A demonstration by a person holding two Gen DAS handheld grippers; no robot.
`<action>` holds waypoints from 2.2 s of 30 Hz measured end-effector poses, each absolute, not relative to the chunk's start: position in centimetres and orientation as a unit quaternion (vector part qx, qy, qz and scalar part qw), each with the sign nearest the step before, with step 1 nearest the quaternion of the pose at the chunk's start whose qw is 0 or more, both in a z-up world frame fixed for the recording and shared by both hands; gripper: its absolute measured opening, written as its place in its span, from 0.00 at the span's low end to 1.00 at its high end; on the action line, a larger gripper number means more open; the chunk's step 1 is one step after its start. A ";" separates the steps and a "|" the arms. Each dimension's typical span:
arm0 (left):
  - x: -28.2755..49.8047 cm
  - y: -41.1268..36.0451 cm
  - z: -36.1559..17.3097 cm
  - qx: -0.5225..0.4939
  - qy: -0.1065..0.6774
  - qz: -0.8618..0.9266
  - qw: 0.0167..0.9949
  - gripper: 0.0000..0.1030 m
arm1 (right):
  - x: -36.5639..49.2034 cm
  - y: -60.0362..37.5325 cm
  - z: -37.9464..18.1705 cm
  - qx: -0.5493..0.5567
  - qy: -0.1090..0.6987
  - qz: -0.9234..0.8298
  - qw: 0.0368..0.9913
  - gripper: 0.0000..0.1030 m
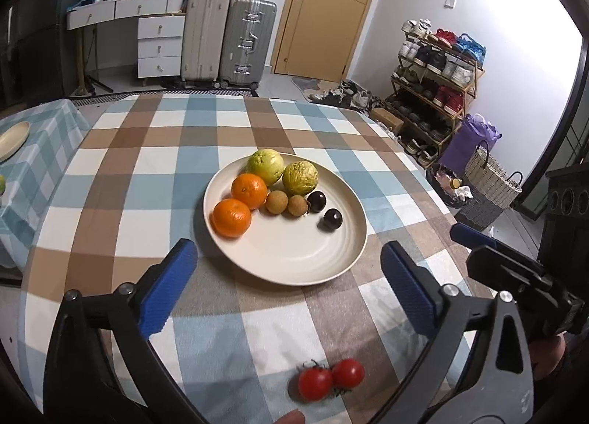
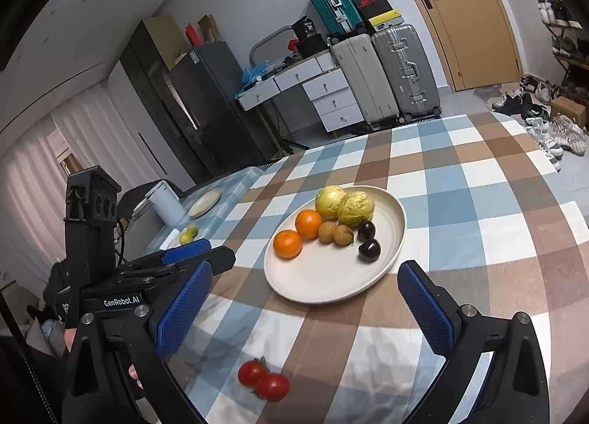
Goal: Organize fruits
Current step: 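Withdraw both grippers from the plate toward the two red tomatoes, then grasp a red tomato with the right gripper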
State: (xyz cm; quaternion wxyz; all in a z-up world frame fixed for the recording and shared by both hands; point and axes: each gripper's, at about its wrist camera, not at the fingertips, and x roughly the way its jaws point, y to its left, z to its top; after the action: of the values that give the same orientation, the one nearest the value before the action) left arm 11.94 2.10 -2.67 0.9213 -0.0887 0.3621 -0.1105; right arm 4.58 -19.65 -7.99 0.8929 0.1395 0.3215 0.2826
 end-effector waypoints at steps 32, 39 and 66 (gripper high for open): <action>3.7 6.5 -10.6 -0.116 0.400 -0.054 0.907 0.99 | -1.9 -13.6 -15.2 0.018 0.404 0.340 0.849 0.88; 4.3 6.9 -10.8 -0.122 0.403 -0.054 0.905 0.99 | -1.0 -12.4 -16.2 0.000 0.429 0.341 0.836 0.63; 6.7 2.5 -11.3 -0.082 0.437 -0.092 0.891 0.99 | -0.3 -16.5 -15.3 0.052 0.401 0.325 0.855 0.30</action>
State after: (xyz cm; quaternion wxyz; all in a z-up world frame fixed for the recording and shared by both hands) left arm 6.67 2.53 -11.26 0.8911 -0.0817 0.4367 -0.0922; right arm -0.28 -16.52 -15.29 0.8552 0.0517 0.4006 0.3247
